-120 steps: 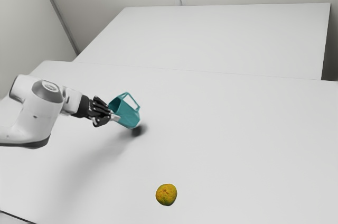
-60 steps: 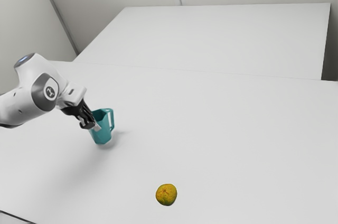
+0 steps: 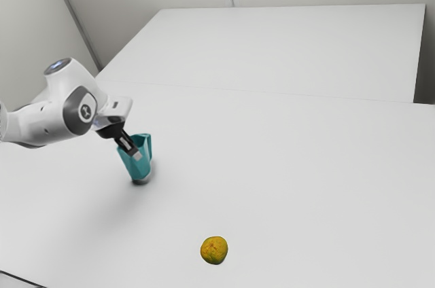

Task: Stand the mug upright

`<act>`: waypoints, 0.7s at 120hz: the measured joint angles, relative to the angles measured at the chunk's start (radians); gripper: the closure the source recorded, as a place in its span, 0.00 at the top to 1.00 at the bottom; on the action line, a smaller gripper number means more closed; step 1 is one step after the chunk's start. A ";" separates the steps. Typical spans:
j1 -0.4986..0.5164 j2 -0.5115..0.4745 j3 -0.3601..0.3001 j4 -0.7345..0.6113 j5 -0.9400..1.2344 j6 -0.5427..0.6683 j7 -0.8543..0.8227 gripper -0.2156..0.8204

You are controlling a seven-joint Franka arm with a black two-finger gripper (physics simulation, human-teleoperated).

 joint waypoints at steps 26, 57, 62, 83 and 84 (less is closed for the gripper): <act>-0.029 0.021 -0.015 0.054 0.066 -0.033 -0.128 0.04; -0.086 0.077 -0.038 0.149 0.208 -0.138 -0.298 0.04; -0.095 0.079 -0.038 0.156 0.221 -0.151 -0.322 0.04; -0.122 0.092 -0.042 0.164 0.236 -0.136 -0.415 0.04; -0.123 0.093 -0.042 0.164 0.237 -0.133 -0.419 0.04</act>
